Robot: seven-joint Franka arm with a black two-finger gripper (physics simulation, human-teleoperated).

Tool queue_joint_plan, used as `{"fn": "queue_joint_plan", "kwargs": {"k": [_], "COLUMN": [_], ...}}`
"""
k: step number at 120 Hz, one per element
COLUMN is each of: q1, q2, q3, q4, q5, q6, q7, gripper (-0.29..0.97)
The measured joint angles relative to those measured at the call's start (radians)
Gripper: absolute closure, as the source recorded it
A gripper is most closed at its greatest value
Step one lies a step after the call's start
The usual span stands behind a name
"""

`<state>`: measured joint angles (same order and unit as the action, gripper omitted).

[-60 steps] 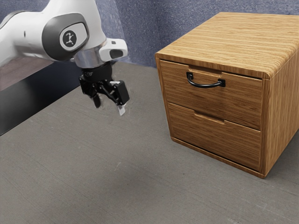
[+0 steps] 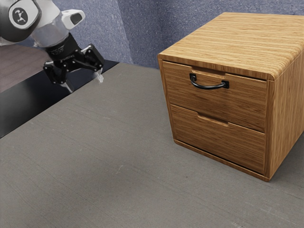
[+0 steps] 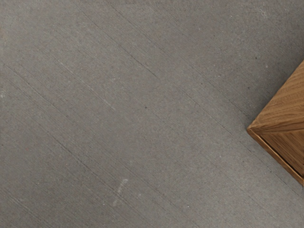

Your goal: Pull the drawer handle with one arm to open the drawer

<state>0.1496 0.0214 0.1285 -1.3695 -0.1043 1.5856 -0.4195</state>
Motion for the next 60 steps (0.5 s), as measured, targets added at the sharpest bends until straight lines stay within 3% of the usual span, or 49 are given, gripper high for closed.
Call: {"fn": "queue_joint_plan", "kwargs": {"k": [14, 41, 49, 60], "q1": [-0.052, -0.430, -0.449, -0.401], "q2": [0.026, 0.045, 0.048, 0.052], "q3": [-0.001, -0.002, -0.001, -0.001], "q4": [0.000, 0.003, 0.002, 0.001], "q5": [0.001, 0.011, 0.011, 0.009], "q6": [0.091, 0.227, 0.251, 0.281], "q7": [-0.207, -0.577, -0.664, -0.775], "gripper": [0.00, 0.00, 0.00, 0.00]}}
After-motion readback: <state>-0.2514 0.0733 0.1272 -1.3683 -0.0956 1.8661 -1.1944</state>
